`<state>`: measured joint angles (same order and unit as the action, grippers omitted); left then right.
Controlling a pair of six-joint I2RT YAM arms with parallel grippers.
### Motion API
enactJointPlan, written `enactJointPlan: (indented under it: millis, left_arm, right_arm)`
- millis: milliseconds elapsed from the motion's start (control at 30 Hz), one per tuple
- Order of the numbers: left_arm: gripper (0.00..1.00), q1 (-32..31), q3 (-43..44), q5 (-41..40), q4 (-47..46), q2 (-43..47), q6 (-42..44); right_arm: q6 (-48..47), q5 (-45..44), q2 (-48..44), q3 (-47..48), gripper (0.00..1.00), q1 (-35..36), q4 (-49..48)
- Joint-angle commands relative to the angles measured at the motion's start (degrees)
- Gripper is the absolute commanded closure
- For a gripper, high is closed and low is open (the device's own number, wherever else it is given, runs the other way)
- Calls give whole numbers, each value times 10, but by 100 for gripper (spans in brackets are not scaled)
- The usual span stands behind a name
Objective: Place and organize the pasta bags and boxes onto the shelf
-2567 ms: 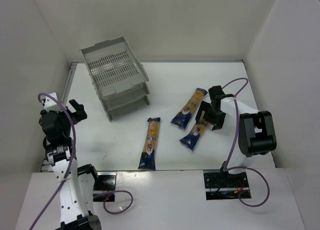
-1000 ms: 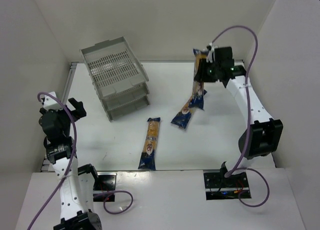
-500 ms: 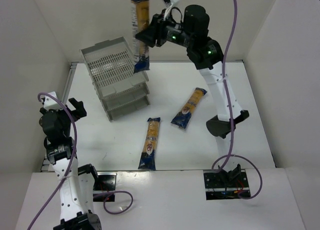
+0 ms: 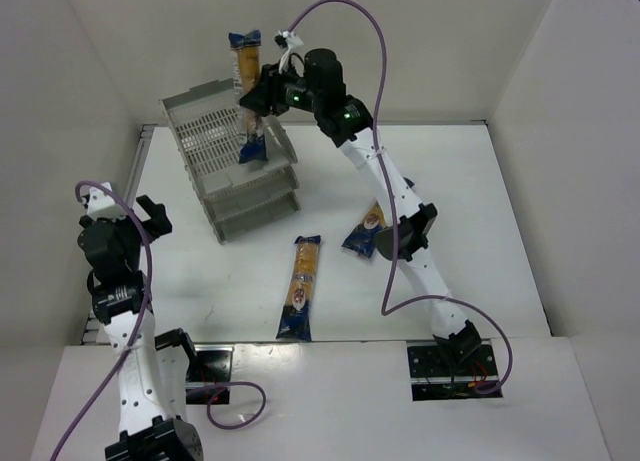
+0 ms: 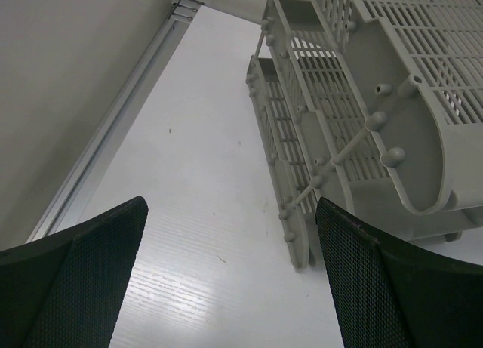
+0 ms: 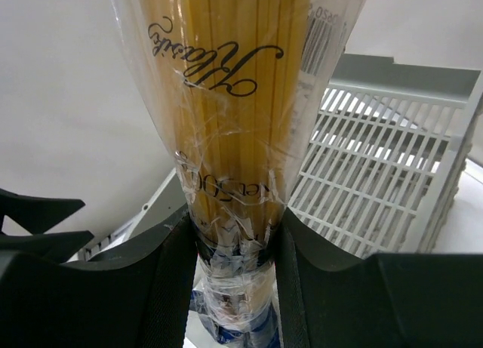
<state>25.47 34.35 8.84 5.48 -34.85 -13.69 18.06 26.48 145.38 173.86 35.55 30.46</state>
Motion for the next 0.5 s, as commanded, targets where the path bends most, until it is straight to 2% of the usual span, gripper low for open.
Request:
enactJointPlan:
  millis: [0,467]
  left_arm:
    - [1,5,-8,3,-26,1,-3]
    - [1,10,-13,3,-26,12,-8]
  right_arm:
    - [29,-4,-43,29,100,13,-143]
    - [-1,-47,-9,-1,100,47,-125]
